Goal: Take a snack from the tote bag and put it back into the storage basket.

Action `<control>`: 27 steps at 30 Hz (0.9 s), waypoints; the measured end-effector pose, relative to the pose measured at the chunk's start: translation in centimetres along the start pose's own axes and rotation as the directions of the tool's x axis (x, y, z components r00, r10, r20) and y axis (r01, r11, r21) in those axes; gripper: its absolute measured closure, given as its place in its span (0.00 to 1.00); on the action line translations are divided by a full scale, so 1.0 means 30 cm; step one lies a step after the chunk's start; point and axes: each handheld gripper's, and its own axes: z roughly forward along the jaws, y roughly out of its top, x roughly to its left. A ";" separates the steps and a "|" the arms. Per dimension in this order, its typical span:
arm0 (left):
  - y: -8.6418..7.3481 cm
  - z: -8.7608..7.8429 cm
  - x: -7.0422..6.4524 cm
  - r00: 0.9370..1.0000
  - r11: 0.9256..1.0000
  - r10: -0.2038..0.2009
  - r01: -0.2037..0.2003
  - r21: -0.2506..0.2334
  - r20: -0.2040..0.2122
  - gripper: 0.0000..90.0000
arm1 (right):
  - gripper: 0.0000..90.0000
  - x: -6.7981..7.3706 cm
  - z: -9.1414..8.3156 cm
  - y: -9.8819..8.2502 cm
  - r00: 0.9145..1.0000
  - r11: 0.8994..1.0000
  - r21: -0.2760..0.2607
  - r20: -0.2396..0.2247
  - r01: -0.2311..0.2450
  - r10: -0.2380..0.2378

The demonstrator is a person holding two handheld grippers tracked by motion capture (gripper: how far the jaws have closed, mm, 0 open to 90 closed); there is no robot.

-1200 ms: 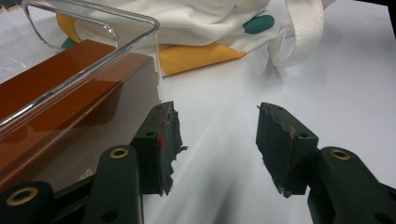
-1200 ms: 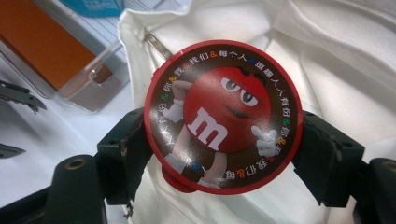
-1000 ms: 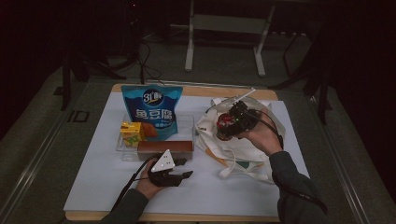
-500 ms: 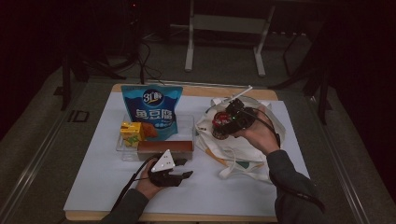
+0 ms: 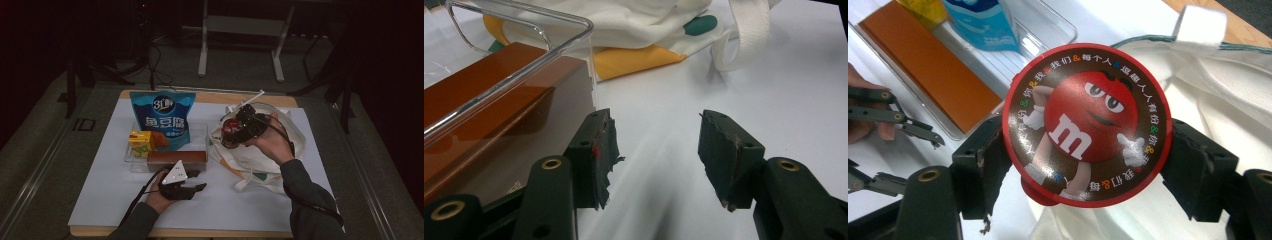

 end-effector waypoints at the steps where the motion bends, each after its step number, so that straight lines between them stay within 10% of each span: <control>1: 0.000 0.000 0.000 1.000 1.000 0.000 0.000 0.000 0.000 0.53 | 0.29 0.002 0.001 0.002 1.000 1.000 -0.002 -0.001 0.000 0.000; 27: 0.000 0.000 -0.001 1.000 1.000 -0.001 0.001 0.000 0.001 0.53 | 0.29 0.058 0.021 0.062 1.000 1.000 -0.015 -0.022 0.013 -0.014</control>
